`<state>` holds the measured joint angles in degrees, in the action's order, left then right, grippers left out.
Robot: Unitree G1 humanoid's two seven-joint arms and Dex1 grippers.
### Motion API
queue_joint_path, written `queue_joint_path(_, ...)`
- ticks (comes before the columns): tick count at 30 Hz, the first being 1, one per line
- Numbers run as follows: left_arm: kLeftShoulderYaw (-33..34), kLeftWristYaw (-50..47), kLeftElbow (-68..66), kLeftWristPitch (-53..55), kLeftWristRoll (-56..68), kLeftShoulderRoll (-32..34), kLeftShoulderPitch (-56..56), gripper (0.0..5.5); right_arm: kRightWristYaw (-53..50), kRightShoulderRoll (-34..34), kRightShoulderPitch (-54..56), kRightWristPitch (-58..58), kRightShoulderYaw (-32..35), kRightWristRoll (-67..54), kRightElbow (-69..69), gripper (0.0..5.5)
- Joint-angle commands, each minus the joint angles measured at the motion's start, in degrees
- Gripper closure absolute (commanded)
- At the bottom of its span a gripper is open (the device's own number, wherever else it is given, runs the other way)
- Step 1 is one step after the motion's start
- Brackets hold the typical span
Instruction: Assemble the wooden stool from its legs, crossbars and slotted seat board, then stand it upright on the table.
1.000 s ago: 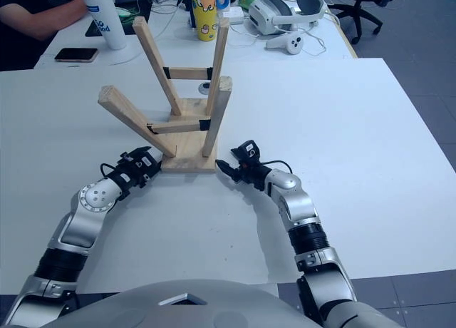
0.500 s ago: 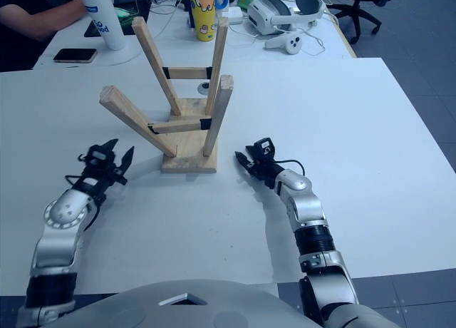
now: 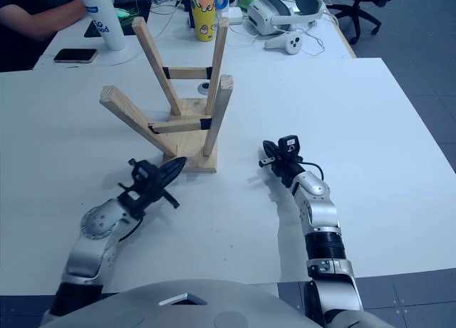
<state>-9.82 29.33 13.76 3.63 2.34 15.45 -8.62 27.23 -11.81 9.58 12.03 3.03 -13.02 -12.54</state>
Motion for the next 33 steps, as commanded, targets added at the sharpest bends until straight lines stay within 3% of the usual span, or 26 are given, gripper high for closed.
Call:
queue_joint_path(1,-0.7,-5.7,-4.5,3.1,-3.3,-2.6,2.6,5.48,1.4,0.7,2.6,-0.4,-0.1,-1.5,-0.5,5.5)
queue_joint_path(11,-4.3,-11.6,-12.7,9.4,-10.2,-3.5,4.0,5.48,5.4,1.3,9.3,3.5,3.8,-12.6,7.4,5.5)
queue_joint_path(18,-5.4,-11.0,-11.8,11.7,-10.5,-2.7,2.5,5.48,-6.9,1.1,32.4,16.4,13.2,-38.3,27.9,5.5)
queue_joint_path(22,-5.6,-10.8,-11.5,12.3,-10.2,-2.1,1.9,5.48,-13.3,2.5,40.6,19.3,11.7,-42.6,29.1,5.5)
queue_joint_path(24,-5.7,-10.7,-11.2,12.7,-10.0,-2.1,1.6,5.48,-16.8,5.3,37.0,22.9,7.9,-42.0,26.2,5.5)
queue_joint_path(26,-5.8,-10.7,-10.7,13.2,-9.8,-2.1,1.5,5.48,-21.0,7.1,25.8,31.4,0.1,-38.8,21.3,5.5)
queue_joint_path(29,-6.0,-10.1,-9.9,14.4,-9.5,-2.1,2.6,5.48,-20.9,3.3,6.4,43.0,-12.4,-36.5,21.2,5.5)
queue_joint_path(31,-5.8,-10.0,-9.4,15.3,-9.3,-2.1,2.7,5.48,-20.0,2.5,4.6,42.2,-12.5,-36.5,24.3,5.5)
queue_joint_path(33,-5.4,-10.2,-9.1,15.8,-9.1,-2.1,2.3,5.48,-18.6,3.5,10.3,36.9,-8.8,-37.1,26.3,5.5)
